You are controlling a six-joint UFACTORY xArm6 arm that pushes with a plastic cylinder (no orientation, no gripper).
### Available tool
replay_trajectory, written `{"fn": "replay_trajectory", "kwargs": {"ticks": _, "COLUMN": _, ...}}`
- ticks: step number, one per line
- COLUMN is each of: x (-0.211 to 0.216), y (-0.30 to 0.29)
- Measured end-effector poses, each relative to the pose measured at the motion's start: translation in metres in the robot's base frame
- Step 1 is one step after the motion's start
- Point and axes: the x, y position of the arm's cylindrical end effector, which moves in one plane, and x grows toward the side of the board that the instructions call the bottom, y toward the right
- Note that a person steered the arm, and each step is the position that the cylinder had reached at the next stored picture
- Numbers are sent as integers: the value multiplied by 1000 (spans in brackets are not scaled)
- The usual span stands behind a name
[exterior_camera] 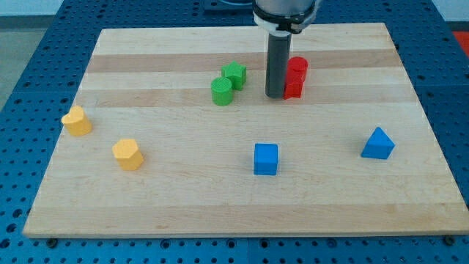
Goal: Move your arm to the top center
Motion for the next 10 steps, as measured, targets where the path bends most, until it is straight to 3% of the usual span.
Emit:
{"fn": "replay_trajectory", "kwargs": {"ticks": 4, "x": -16, "y": -58}}
{"fn": "replay_trajectory", "kwargs": {"ticks": 5, "x": -16, "y": -61}}
{"fn": "replay_trajectory", "kwargs": {"ticks": 7, "x": -58, "y": -36}}
{"fn": "replay_trajectory", "kwargs": {"ticks": 10, "x": -59, "y": -72}}
